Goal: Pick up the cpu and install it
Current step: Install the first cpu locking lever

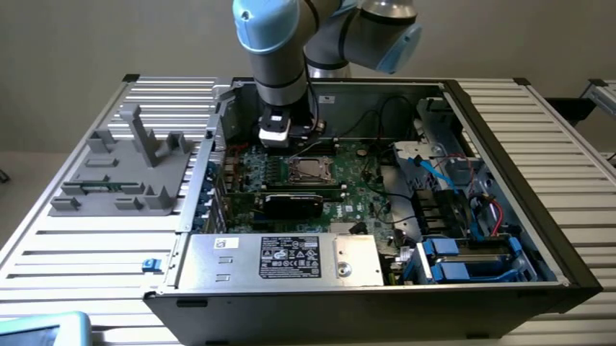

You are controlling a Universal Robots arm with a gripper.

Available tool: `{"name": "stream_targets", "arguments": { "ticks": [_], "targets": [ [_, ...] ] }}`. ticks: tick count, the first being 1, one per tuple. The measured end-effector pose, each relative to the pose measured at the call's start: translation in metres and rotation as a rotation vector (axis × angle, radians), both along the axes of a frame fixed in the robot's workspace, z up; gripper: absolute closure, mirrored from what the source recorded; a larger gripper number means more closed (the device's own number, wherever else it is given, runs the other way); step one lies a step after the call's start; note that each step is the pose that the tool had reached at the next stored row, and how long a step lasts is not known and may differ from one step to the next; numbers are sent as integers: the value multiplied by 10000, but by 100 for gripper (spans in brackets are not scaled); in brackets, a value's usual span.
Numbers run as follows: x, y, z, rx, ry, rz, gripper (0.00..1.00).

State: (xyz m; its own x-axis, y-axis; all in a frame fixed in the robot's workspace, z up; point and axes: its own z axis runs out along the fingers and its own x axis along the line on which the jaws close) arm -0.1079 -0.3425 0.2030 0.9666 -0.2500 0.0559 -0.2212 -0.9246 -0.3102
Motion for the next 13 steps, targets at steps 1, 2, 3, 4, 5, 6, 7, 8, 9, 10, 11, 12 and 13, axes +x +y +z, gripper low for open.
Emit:
{"name": "stream_targets", "arguments": {
  "ticks": [1,2,3,4,5,6,7,8,9,10,11,12,13],
  "targets": [
    [0,0,-3,0,0,-14,89],
    [0,0,-6,-1,1,-30,89],
    [0,0,-9,-1,1,-49,89],
    [0,1,-11,-1,1,-68,89],
    [0,2,-12,-1,1,-85,89],
    [0,1,-12,-2,1,-97,89],
    [0,2,-13,-1,1,-107,89],
    [0,3,-13,1,1,-117,89],
    [0,3,-14,3,0,-124,89],
    [0,3,-14,6,0,-131,89],
    [0,4,-14,8,0,-140,89],
    [0,4,-14,11,0,-149,89],
    [0,5,-15,15,0,-157,89]
  ]
}}
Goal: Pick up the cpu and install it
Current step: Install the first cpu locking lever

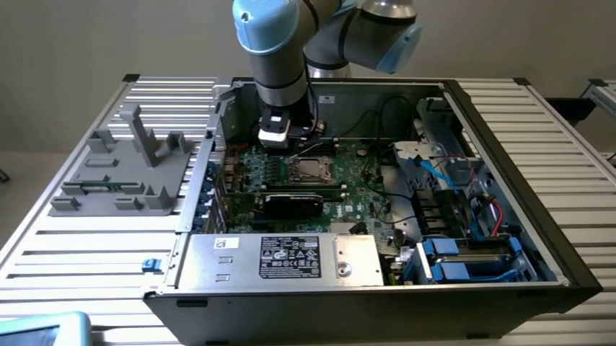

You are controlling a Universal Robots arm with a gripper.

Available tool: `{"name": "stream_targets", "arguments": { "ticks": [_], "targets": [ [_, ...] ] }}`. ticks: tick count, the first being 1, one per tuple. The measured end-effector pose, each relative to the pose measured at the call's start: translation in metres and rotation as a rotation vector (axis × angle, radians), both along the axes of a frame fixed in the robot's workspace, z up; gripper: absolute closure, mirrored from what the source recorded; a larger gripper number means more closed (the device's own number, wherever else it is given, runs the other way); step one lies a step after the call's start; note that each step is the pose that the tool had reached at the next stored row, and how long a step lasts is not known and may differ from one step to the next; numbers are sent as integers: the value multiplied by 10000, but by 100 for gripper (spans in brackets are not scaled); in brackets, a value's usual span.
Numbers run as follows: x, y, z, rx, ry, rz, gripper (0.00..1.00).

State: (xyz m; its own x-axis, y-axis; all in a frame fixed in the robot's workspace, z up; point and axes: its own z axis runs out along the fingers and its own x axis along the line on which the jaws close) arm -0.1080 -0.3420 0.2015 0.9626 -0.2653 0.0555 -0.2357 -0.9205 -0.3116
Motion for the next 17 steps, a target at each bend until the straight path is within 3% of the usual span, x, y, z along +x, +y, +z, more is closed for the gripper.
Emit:
{"name": "stream_targets", "arguments": {
  "ticks": [6,11,12,15,17],
  "targets": [
    [0,1,-3,57,-1,-31,89],
    [1,0,-5,58,15,-139,89],
    [1,0,-5,58,44,-177,89],
    [0,-3,-5,56,224,-269,89],
    [-1,-4,-4,53,273,-302,89]
  ]
}}
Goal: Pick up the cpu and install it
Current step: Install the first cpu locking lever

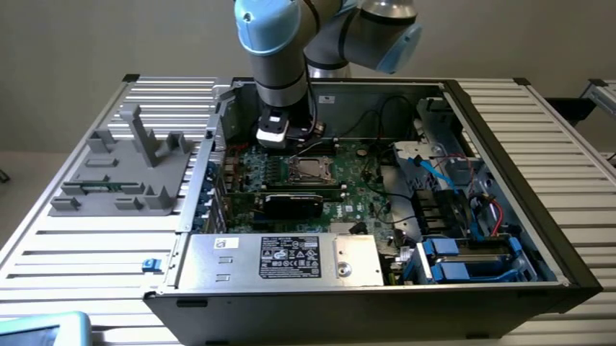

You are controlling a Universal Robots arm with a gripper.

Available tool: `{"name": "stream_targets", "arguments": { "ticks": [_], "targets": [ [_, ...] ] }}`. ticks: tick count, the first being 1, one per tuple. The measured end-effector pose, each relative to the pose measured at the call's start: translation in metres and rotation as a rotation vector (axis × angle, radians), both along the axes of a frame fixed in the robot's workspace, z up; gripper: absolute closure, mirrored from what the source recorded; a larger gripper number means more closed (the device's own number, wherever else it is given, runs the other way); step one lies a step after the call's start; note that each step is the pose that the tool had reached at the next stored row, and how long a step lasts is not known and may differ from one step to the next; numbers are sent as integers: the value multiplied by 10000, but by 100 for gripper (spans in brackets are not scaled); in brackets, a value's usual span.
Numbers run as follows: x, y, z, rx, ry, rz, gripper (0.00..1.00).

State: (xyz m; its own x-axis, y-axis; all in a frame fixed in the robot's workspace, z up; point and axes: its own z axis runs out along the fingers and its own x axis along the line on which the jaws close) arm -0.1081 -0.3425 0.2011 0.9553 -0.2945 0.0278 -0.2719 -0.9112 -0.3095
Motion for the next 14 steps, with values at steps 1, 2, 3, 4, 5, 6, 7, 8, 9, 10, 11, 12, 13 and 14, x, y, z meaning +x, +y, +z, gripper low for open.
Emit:
{"name": "stream_targets", "arguments": {
  "ticks": [1,2,3,4,5,6,7,8,9,10,11,12,13,14],
  "targets": [
    [0,0,0,0,1,-6,89],
    [0,0,0,1,2,-9,89],
    [1,0,-1,1,1,-14,89],
    [1,0,-1,-1,0,-18,89],
    [2,0,-1,-6,0,-22,89],
    [3,1,-2,-15,-1,-25,89],
    [4,1,-2,-30,-2,-27,89],
    [4,0,-2,-36,-1,-26,89],
    [4,0,-1,-41,0,-26,89],
    [4,0,-1,-42,0,-26,89],
    [4,0,-1,-43,0,-27,89],
    [4,0,-1,-43,0,-26,89],
    [3,0,-1,-43,0,-27,89],
    [3,0,-1,-43,-7,-26,89]
  ]
}}
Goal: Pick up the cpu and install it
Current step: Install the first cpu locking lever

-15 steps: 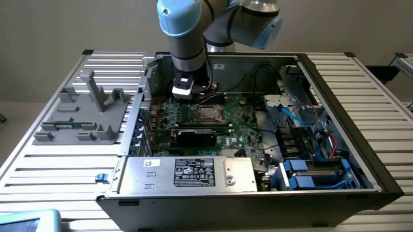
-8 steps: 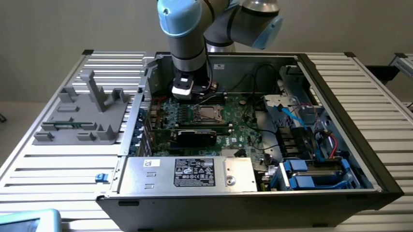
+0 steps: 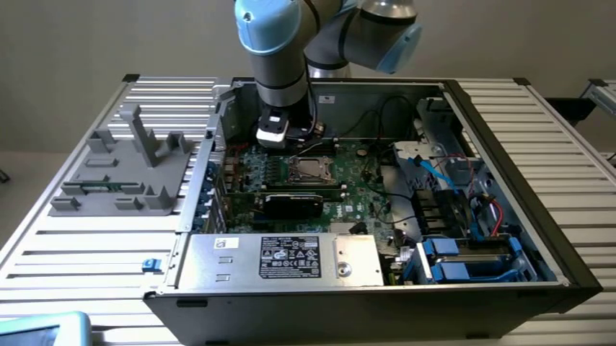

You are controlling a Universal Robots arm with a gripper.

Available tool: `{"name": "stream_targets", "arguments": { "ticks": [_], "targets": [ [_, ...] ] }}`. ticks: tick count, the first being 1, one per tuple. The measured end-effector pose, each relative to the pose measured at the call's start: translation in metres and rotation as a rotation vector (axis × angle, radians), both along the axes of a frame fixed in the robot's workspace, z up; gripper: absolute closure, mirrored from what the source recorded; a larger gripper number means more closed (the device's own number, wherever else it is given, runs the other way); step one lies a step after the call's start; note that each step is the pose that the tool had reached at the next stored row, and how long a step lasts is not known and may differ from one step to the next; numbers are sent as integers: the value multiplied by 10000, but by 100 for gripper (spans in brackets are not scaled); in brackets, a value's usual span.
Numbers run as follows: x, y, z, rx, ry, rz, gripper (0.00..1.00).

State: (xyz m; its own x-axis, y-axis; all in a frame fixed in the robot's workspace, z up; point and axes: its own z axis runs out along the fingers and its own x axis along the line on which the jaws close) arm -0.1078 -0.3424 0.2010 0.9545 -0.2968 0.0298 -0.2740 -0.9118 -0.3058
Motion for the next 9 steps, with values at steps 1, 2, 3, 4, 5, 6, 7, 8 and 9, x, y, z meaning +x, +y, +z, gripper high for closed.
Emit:
{"name": "stream_targets", "arguments": {
  "ticks": [1,2,3,4,5,6,7,8,9],
  "targets": [
    [-2,0,0,0,-17,-2,89],
    [-4,0,0,0,-38,-2,89],
    [-9,0,0,1,-65,0,89],
    [-15,0,0,2,-91,1,89],
    [-22,0,0,1,-125,6,89],
    [-29,0,0,1,-161,9,89],
    [-37,0,0,1,-201,13,89],
    [-44,0,0,1,-239,16,89],
    [-50,0,0,1,-277,17,89]
  ]
}}
